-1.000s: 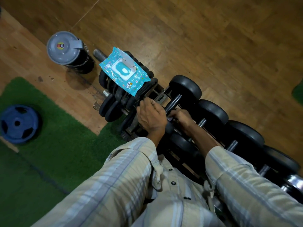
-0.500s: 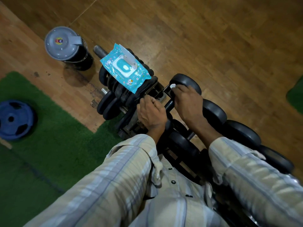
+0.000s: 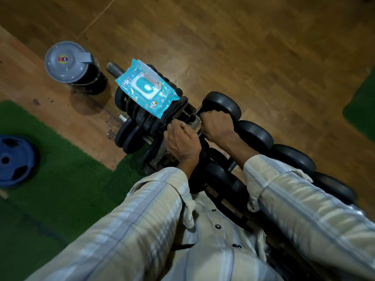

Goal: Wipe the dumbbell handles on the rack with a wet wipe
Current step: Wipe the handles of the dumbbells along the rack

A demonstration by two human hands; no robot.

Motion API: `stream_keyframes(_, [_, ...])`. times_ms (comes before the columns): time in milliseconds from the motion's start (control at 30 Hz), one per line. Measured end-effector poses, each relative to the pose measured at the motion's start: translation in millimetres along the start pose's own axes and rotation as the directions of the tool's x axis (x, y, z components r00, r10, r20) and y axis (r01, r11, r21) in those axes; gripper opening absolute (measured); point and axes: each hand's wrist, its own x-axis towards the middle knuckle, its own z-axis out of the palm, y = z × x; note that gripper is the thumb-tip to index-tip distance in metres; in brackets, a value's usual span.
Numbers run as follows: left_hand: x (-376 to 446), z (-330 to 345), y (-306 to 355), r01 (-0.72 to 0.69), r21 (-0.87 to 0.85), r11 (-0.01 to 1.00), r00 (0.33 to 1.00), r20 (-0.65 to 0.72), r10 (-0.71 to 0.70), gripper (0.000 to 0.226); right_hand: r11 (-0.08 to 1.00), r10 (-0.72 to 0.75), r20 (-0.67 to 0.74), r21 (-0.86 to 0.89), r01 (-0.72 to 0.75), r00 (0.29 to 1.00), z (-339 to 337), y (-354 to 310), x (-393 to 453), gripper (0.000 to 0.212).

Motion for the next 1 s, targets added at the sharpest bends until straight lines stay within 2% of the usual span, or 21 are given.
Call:
stream_keyframes(100, [0.1, -0.3, -0.5, -0.012, -0.003, 1.000, 1.000, -0.008, 0.012, 0.020, 0.991, -0.048, 0.120, 0.126, 0.033, 0.992, -2.2, -7.1, 10.6, 0.022])
stream_keyframes(200, [1.0, 1.8, -5.6, -0.007, -0.037, 0.999, 1.000, -0.013, 0.007, 0.014, 0.925, -0.169, 0.287, 0.377, 0.051, 0.943, 6.4, -11.0, 15.5, 0.027])
stream_keyframes(267, [0.7, 1.8, -6.3, 0.015, -0.082, 0.997, 1.000, -0.012, -0.016, 0.014, 0.854, -0.225, 0.277, 0.518, 0.052, 0.934, 15.6, -3.1, 8.7, 0.019])
stream_keyframes(333, [0.6, 1.1, -4.8, 0.017, -0.102, 0.995, 1.000, -0.013, -0.019, 0.016, 0.747, -0.236, 0.173, 0.661, 0.065, 0.956, 21.3, 8.1, -3.7, 0.013])
stream_keyframes(433, [2.9, 0.1, -4.2, -0.001, -0.067, 0.998, 1.000, -0.025, 0.000, 0.013, 0.607, -0.163, 0.082, 0.794, 0.034, 0.983, 25.1, 22.0, -25.8, 0.016])
stream_keyframes(567, [0.2, -1.3, -3.9, 0.005, -0.026, 1.000, 1.000, -0.030, -0.006, 0.011, 0.691, -0.026, 0.142, 0.718, -0.085, 0.990, 46.2, 46.1, -51.0, 0.015])
stream_keyframes(600, [-0.8, -1.9, -3.2, 0.006, -0.024, 1.000, 0.999, -0.031, -0.007, 0.011, 0.677, 0.032, 0.131, 0.727, -0.118, 0.991, 50.4, 51.4, -55.8, 0.016])
stream_keyframes(667, [-1.8, -2.3, -0.9, -0.003, -0.032, 0.999, 0.999, -0.036, 0.002, 0.012, 0.568, 0.165, 0.079, 0.807, -0.160, 0.983, 51.6, 56.8, -63.9, 0.016])
stream_keyframes(733, [-1.4, -2.4, -0.2, -0.020, -0.022, 1.000, 0.999, -0.046, 0.018, 0.012, 0.401, 0.270, 0.060, 0.900, -0.169, 0.961, 51.3, 56.4, -67.8, 0.015])
stream_keyframes(833, [-1.8, -1.2, -1.3, -0.023, 0.013, 1.000, 0.999, -0.041, 0.024, 0.012, 0.227, 0.330, 0.091, 0.958, -0.172, 0.939, 53.0, 49.1, -75.3, 0.014])
stream_keyframes(900, [-2.7, 0.0, -1.7, -0.006, 0.024, 1.000, 1.000, -0.030, 0.007, 0.011, 0.164, 0.361, 0.107, 0.971, -0.176, 0.926, 56.6, 44.0, -81.9, 0.015])
stream_keyframes(1000, [-2.1, 1.8, -1.2, -0.002, 0.047, 0.999, 1.000, -0.020, 0.003, 0.010, 0.134, 0.381, 0.106, 0.976, -0.169, 0.918, 60.9, 36.5, -88.2, 0.016])
